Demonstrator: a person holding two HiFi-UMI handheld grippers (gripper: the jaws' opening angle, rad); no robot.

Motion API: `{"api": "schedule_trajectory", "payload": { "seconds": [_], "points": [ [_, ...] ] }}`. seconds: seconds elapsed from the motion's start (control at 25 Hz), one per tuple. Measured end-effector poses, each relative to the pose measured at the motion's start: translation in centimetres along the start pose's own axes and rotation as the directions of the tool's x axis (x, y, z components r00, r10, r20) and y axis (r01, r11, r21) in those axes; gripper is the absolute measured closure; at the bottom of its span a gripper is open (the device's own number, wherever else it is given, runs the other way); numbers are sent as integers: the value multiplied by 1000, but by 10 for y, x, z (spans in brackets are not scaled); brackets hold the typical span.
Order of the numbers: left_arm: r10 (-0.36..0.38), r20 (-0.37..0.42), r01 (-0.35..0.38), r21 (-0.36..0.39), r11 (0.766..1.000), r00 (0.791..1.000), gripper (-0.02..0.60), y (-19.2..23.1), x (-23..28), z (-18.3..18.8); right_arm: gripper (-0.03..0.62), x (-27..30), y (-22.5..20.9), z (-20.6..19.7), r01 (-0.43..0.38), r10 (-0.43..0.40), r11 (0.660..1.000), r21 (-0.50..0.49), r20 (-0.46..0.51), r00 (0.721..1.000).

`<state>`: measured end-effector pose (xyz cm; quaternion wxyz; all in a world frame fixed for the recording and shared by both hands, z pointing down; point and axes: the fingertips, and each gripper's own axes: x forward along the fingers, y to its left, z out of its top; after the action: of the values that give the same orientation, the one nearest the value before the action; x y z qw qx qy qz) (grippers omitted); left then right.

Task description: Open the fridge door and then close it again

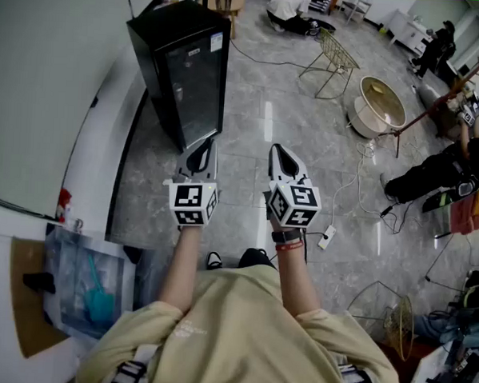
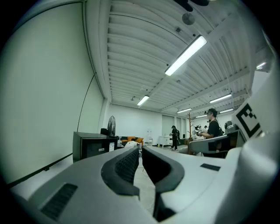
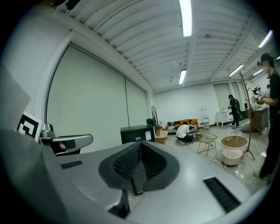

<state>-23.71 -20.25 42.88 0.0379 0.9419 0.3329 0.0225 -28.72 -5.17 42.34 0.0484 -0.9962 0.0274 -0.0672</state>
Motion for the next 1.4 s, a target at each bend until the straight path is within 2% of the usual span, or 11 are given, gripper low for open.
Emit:
{"api": "schedule_trajectory", "payload": {
  "seconds": [0.16, 0.32, 0.44, 0.64, 0.88, 1.04, 1.2, 1.4],
  "points": [
    [2, -26, -1, 10, 1000, 1000, 541, -11, 3, -6, 568, 0, -4, -5, -17, 17, 1000, 21, -8, 1000],
    [-5, -18, 5, 20, 1000, 1000, 541, -28, 26, -3, 568, 8, -26, 5, -17, 17, 1000, 11, 11, 1000],
    [26, -27, -25, 31, 999, 999, 541, -31, 43, -3, 568, 20, -43, 7, -34, 33, 999, 24, 16, 999],
    [72, -28, -72, 29, 997, 997, 541, -54, 83, -10, 569, 43, -97, 7, -68, 66, 994, 86, 23, 998],
    [139, -25, -139, 20, 990, 990, 541, -75, 138, -13, 571, 71, -145, 17, -175, 173, 983, 62, 40, 984],
    [186, -32, -185, 29, 982, 982, 541, -82, 153, -17, 571, 84, -167, 15, -204, 203, 978, 46, 12, 979],
    [215, -64, -214, 23, 977, 974, 541, -81, 164, -27, 571, 99, -177, 12, -218, 219, 975, 51, -6, 976],
    [264, -66, -263, 13, 965, 962, 541, -59, 171, -31, 571, 132, -164, 5, -275, 276, 961, 40, -33, 961]
  ]
}}
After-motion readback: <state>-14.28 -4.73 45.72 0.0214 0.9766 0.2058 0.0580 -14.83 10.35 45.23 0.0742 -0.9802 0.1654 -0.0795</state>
